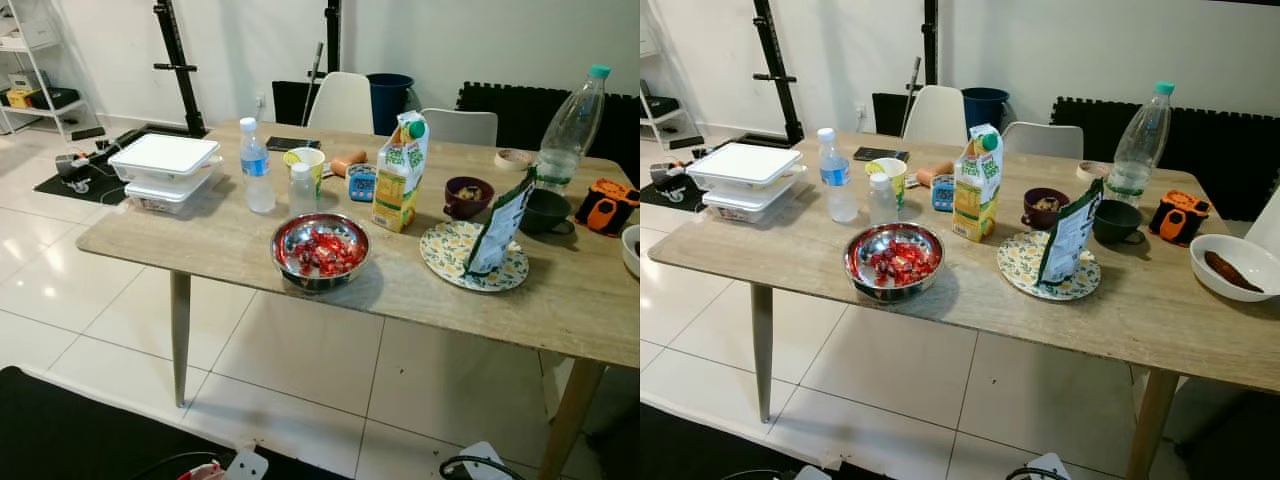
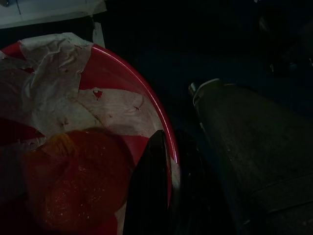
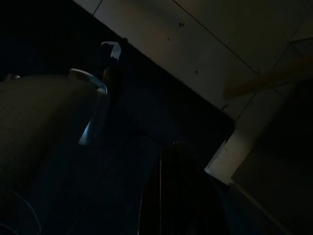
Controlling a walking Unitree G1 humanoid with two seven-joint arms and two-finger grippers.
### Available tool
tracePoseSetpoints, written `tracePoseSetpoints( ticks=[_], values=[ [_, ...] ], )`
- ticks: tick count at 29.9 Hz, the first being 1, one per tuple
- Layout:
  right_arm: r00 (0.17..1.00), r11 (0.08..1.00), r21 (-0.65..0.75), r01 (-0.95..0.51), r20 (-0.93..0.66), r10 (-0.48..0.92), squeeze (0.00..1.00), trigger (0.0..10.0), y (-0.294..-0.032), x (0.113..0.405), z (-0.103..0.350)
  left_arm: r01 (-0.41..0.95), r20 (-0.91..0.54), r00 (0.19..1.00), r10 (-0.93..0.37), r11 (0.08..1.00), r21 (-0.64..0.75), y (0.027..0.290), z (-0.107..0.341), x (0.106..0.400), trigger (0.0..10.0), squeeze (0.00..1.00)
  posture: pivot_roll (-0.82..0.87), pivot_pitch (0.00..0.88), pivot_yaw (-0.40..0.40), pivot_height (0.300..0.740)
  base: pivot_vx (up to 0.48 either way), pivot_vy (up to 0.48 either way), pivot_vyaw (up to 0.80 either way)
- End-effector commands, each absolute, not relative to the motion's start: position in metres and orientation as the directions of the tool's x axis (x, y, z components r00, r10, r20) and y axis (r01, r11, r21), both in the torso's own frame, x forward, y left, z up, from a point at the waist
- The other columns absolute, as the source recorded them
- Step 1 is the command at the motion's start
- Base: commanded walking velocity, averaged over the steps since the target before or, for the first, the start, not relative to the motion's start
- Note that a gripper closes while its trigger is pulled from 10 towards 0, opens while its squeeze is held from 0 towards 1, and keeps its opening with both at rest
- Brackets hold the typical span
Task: Restocking fridge
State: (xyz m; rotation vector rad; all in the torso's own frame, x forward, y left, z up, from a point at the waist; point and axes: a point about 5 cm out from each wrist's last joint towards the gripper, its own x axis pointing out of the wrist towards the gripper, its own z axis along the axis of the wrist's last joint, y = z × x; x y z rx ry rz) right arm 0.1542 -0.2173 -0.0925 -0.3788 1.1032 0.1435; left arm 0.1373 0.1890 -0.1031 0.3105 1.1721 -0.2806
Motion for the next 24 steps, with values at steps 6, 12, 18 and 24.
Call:
tracePoseSetpoints(
  ticks=[6, 12, 18, 24],
  values=[
    [0.44, 0.921, -0.236, -0.311, -0.894, -0.081, 0.0, 10.0, -0.2186, 0.1512, -0.0935, 0.387, -0.937, 0.346, -0.056, 0.918, 0.088, 0.1868, -0.1054, 0.1312, 10.0, 0.0, -0.07, 0.0, -0.006, 0.74, 0.0, 0.0, 0.0],
    [0.44, 0.919, -0.237, -0.314, -0.894, -0.08, 0.0, 10.0, -0.2179, 0.1513, -0.0935, 0.386, -0.937, 0.345, -0.06, 0.919, 0.083, 0.1865, -0.1055, 0.1311, 10.0, 0.0, -0.07, 0.0, -0.007, 0.74, 0.0, 0.0, 0.0],
    [0.44, 0.916, -0.238, -0.322, -0.895, -0.077, 0.0, 10.0, -0.2168, 0.1516, -0.0937, 0.391, -0.936, 0.344, -0.069, 0.917, 0.076, 0.1856, -0.1054, 0.1315, 10.0, 0.0, -0.07, 0.0, -0.007, 0.74, 0.0, 0.0, 0.0],
    [0.436, 0.911, -0.242, -0.333, -0.896, -0.079, 0.0, 10.0, -0.2183, 0.1511, -0.0936, 0.384, -0.936, 0.346, -0.069, 0.92, 0.074, 0.1849, -0.1054, 0.1318, 10.0, 0.0, -0.07, 0.0, -0.009, 0.74, 0.0, 0.0, 0.0]
  ],
)
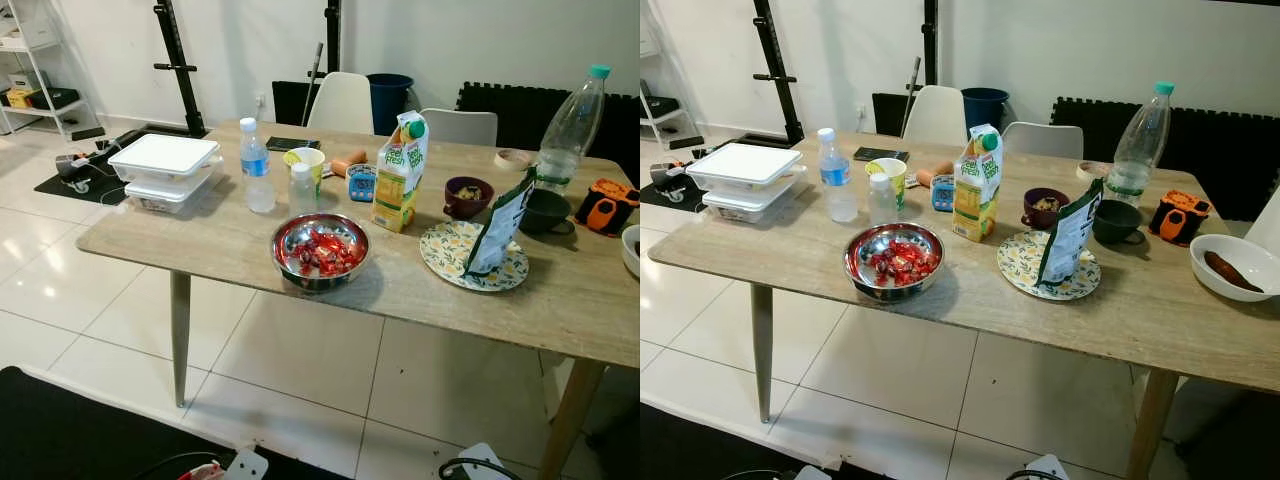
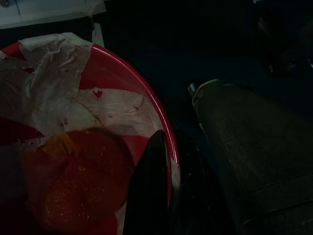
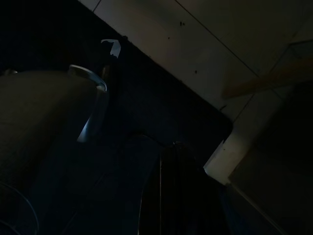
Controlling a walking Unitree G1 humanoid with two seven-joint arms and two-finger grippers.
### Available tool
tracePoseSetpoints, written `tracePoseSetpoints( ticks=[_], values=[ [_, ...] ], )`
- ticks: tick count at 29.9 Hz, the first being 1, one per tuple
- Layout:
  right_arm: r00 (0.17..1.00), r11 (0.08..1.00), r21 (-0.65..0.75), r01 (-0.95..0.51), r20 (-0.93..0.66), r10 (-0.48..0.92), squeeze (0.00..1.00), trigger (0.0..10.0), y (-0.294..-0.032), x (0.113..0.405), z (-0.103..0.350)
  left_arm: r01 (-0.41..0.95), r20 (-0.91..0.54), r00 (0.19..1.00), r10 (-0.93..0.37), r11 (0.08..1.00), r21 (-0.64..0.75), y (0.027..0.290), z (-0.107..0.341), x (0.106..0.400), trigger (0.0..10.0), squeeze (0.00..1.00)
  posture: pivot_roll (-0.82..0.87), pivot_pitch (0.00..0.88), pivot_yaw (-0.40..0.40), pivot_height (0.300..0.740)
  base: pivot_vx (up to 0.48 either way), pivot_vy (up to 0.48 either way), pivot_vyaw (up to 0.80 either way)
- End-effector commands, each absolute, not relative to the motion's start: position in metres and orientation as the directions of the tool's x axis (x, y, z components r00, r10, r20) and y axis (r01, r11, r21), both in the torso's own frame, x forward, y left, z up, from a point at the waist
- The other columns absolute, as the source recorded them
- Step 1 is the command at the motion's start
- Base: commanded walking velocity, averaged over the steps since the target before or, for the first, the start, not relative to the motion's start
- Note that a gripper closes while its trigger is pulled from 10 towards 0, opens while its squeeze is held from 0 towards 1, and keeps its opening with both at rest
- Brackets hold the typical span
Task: Restocking fridge
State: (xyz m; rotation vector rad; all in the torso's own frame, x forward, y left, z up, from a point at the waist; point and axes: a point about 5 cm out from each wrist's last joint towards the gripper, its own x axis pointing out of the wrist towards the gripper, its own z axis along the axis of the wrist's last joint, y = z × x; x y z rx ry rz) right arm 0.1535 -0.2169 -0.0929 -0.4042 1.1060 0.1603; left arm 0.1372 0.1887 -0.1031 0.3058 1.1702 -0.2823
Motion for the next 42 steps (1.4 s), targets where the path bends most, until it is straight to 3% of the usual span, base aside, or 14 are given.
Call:
tracePoseSetpoints(
  ticks=[1, 42],
  values=[
    [0.436, 0.912, -0.242, -0.332, -0.897, -0.08, 0.0, 10.0, -0.2184, 0.151, -0.0936, 0.384, -0.936, 0.346, -0.07, 0.92, 0.074, 0.1848, -0.1054, 0.1318, 10.0, 0.0, -0.07, 0.0, -0.009, 0.74, 0.0, 0.0, 0.0],
    [0.436, 0.913, -0.244, -0.326, -0.896, -0.084, 0.0, 10.0, -0.2185, 0.152, -0.0933, 0.373, -0.937, 0.343, -0.073, 0.925, 0.065, 0.1826, -0.1059, 0.1309, 10.0, 0.0, -0.07, 0.0, -0.004, 0.74, 0.0, 0.0, 0.0]
  ],
)
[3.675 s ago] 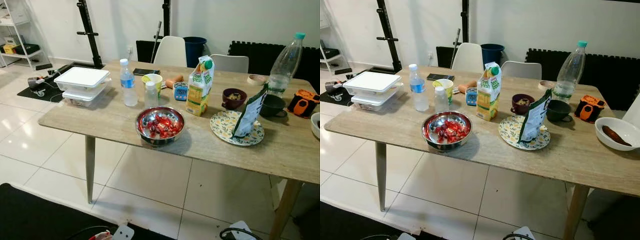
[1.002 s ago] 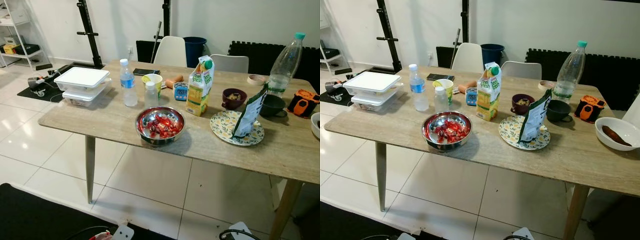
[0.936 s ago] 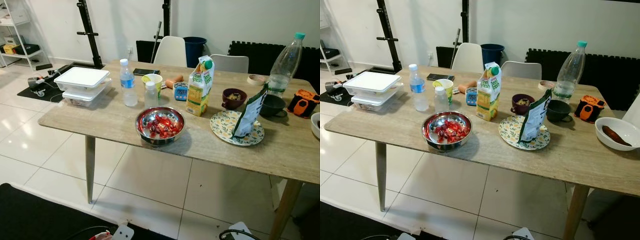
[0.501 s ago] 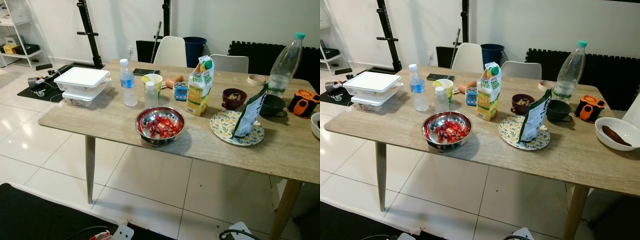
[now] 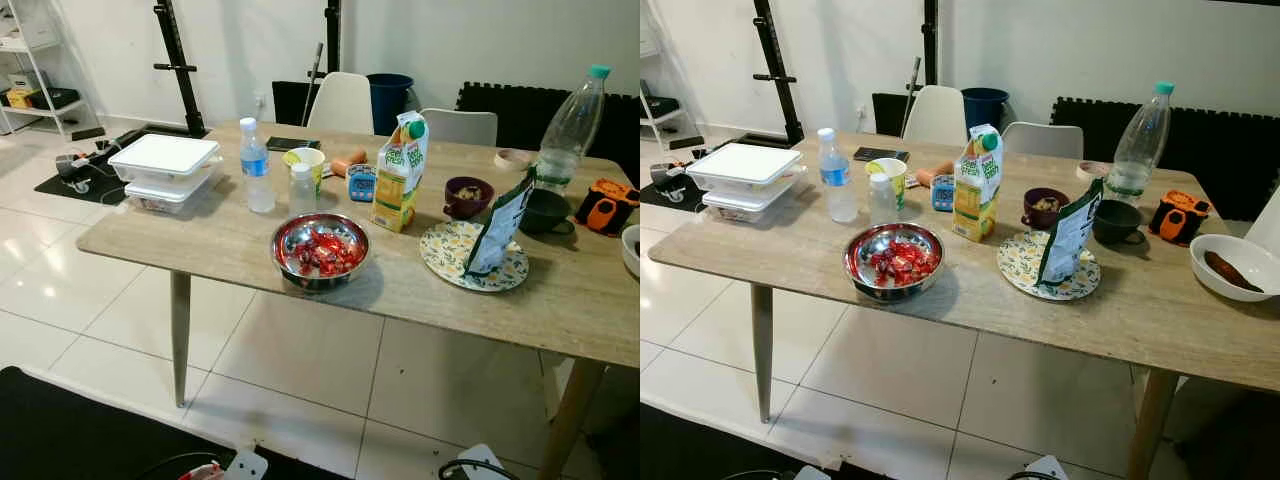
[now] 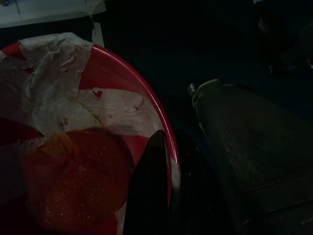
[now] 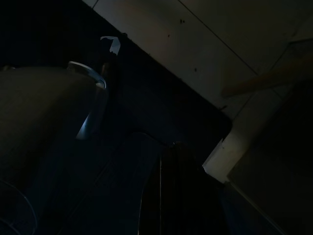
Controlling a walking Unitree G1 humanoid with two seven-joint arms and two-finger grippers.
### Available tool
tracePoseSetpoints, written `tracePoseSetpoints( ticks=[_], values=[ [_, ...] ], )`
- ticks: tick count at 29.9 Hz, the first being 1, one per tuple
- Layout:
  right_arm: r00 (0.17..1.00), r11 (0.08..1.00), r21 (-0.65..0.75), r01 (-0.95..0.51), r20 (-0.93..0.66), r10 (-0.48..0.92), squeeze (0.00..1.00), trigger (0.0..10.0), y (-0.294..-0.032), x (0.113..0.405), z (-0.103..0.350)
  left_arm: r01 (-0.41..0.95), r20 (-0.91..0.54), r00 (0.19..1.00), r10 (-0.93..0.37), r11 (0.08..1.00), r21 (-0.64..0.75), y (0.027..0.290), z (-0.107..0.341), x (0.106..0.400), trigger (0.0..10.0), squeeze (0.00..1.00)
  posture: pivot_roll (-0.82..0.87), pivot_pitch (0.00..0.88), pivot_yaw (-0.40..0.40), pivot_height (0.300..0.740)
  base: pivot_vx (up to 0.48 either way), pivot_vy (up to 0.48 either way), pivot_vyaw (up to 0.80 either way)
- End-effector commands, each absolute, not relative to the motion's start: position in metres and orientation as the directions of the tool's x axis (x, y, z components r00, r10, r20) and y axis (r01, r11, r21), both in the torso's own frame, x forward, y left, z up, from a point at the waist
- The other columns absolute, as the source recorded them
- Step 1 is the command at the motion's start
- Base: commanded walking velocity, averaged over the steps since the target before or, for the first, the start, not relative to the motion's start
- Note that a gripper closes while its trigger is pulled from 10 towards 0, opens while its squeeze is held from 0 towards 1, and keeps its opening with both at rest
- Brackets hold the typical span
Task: Restocking fridge
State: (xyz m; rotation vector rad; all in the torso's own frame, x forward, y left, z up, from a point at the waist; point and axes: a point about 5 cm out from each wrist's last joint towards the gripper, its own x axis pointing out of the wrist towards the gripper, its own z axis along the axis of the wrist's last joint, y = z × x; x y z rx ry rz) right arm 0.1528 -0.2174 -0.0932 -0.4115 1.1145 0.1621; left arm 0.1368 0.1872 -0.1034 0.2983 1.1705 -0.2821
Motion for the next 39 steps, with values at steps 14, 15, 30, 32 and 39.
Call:
tracePoseSetpoints(
  ticks=[14, 15, 30, 32, 39],
  values=[
    [0.424, 0.913, -0.245, -0.326, -0.901, -0.09, 0.0, 10.0, -0.221, 0.1446, -0.0954, 0.372, -0.936, 0.343, -0.073, 0.926, 0.064, 0.1826, -0.1059, 0.1311, 10.0, 0.0, -0.07, 0.0, -0.004, 0.74, 0.0, 0.0, 0.0],
    [0.422, 0.913, -0.245, -0.326, -0.902, -0.091, 0.0, 10.0, -0.2212, 0.1438, -0.0957, 0.373, -0.937, 0.342, -0.072, 0.926, 0.065, 0.1827, -0.106, 0.1308, 10.0, 0.0, -0.07, 0.0, -0.004, 0.74, 0.0, 0.0, 0.0],
    [0.427, 0.909, -0.247, -0.334, -0.9, -0.088, 0.0, 10.0, -0.2191, 0.1485, -0.0945, 0.378, -0.938, 0.34, -0.069, 0.923, 0.069, 0.1836, -0.1061, 0.1301, 10.0, 0.0, -0.07, 0.0, -0.008, 0.74, 0.0, 0.0, 0.0],
    [0.427, 0.909, -0.247, -0.335, -0.9, -0.088, 0.0, 10.0, -0.219, 0.1487, -0.0945, 0.378, -0.938, 0.34, -0.069, 0.923, 0.07, 0.1837, -0.1061, 0.1301, 10.0, 0.0, -0.07, 0.0, -0.008, 0.74, 0.0, 0.0, 0.0],
    [0.429, 0.909, -0.248, -0.336, -0.899, -0.087, 0.0, 10.0, -0.2183, 0.1499, -0.0942, 0.38, -0.937, 0.342, -0.069, 0.922, 0.071, 0.184, -0.1058, 0.1309, 10.0, 0.0, -0.07, 0.0, -0.007, 0.74, 0.0, 0.0, 0.0]
  ],
)
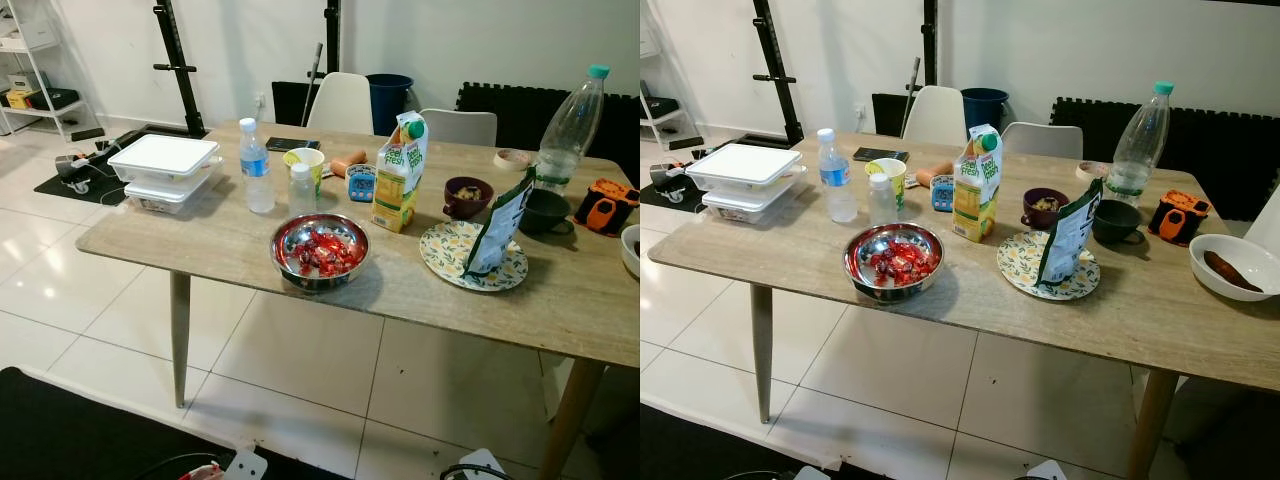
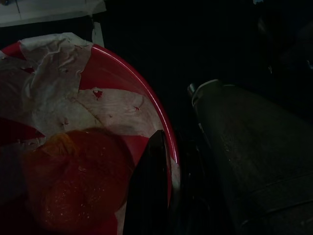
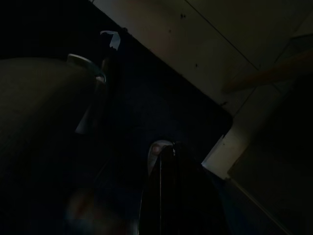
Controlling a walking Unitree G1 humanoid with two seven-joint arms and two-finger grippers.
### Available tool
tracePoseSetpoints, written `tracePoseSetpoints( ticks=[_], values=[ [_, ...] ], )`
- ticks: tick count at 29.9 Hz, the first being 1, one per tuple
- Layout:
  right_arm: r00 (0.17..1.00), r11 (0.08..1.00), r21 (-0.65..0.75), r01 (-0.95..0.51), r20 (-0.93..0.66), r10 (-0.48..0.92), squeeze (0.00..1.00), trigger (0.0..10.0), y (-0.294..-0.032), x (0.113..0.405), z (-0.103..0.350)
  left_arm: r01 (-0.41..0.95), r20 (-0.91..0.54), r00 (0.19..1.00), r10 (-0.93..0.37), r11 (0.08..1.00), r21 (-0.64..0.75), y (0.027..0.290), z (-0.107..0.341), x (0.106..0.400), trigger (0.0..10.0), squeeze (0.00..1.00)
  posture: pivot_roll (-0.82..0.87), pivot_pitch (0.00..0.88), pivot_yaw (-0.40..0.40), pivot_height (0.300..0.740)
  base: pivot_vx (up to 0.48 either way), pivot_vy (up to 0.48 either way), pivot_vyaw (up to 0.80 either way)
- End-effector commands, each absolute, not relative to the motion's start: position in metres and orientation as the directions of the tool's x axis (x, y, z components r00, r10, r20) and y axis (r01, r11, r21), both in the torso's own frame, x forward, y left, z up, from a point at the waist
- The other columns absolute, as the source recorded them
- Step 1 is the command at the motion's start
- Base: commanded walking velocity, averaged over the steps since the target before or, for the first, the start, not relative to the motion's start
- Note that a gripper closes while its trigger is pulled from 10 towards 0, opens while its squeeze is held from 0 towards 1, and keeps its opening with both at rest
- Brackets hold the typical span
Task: Restocking fridge
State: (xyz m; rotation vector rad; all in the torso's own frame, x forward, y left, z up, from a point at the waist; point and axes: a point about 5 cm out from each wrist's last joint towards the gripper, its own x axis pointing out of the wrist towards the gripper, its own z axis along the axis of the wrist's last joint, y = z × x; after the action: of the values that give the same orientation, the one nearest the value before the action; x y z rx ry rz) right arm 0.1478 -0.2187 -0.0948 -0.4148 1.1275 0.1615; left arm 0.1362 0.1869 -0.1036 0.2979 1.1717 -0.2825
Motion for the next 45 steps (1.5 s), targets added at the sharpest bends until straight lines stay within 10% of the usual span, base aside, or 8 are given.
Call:
tracePoseSetpoints(
  ticks=[1, 45],
  values=[
    [0.429, 0.909, -0.247, -0.336, -0.899, -0.086, 0.0, 10.0, -0.2183, 0.15, -0.0941, 0.38, -0.937, 0.342, -0.069, 0.922, 0.071, 0.1839, -0.1058, 0.1311, 10.0, 0.0, -0.07, 0.0, -0.007, 0.74, 0.0, 0.0, 0.0],
    [0.43, 0.913, -0.244, -0.326, -0.899, -0.086, 0.0, 10.0, -0.2177, 0.1492, -0.0945, 0.372, -0.936, 0.343, -0.078, 0.926, 0.059, 0.1815, -0.1058, 0.1318, 10.0, 0.0, -0.07, 0.0, -0.004, 0.74, 0.0, 0.0, 0.0]
  ],
)
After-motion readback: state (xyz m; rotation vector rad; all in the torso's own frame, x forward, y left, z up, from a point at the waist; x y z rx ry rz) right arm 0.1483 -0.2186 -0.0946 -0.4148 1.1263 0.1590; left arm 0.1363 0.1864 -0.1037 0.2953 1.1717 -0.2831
